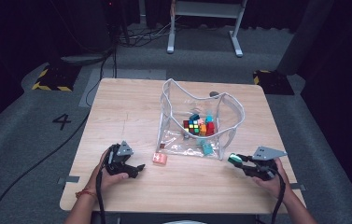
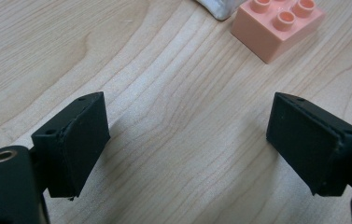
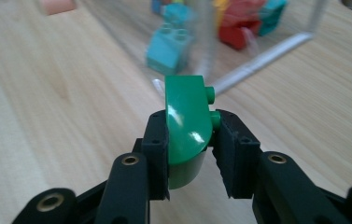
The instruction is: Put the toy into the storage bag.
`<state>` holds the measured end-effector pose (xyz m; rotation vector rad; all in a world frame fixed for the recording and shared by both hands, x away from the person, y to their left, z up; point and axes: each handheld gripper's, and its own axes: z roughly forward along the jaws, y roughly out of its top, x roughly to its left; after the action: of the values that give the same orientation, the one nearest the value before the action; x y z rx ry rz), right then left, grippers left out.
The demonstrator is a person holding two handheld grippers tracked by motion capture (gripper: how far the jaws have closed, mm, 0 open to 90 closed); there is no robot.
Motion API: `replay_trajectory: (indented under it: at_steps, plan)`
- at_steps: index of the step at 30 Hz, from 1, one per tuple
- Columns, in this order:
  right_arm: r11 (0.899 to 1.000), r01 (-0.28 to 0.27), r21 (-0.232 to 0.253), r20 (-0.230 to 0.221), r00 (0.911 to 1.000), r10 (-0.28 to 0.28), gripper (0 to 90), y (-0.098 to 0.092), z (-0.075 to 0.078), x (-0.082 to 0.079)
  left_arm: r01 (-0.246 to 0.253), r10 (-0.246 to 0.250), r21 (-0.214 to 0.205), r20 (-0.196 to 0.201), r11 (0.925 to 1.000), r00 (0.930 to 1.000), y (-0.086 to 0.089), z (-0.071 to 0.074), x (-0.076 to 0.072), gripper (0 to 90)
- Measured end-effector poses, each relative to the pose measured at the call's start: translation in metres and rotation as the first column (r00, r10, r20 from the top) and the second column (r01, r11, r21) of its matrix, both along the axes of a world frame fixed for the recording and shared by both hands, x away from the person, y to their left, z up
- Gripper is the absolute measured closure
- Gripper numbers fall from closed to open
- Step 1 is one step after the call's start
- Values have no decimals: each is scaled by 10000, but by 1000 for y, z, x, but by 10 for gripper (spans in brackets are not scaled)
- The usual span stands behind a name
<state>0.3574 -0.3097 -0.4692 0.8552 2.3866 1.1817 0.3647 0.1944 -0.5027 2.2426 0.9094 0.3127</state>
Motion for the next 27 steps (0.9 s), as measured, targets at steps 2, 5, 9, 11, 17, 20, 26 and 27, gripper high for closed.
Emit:
replay_trajectory:
  at_steps: [2,5,9,11,17,20,26,27]
  plan:
    - [9995,291,86,66,9996,-292,675,-8,2,5,14,-14,19,-1,10000,10000,0,0,0,132]
    - [9963,725,461,103,9973,-731,675,-22,5,16,-2,2,-5,-3,10000,10000,0,0,0,132]
    - [9908,1226,578,260,9919,-1242,675,-32,11,29,17,-17,17,0,10000,10000,0,0,0,132]
    - [9862,1482,737,285,9882,-1506,676,-35,14,36,0,0,1,-1,10000,10000,0,0,0,132]
    - [9833,1760,471,595,9821,-1786,676,-38,27,56,1,-1,0,-3,10000,10000,0,0,0,132]
    - [9791,1841,866,619,9799,-1898,676,-38,39,64,1,-1,0,-2,10000,10000,0,0,0,132]
    - [9791,1877,784,1130,9741,-1958,676,-35,66,76,3,-3,-5,1,10000,10000,0,0,0,132]
    - [9792,1867,798,1179,9736,-1953,676,-35,71,77,15,-15,14,-3,10000,10000,0,0,0,132]
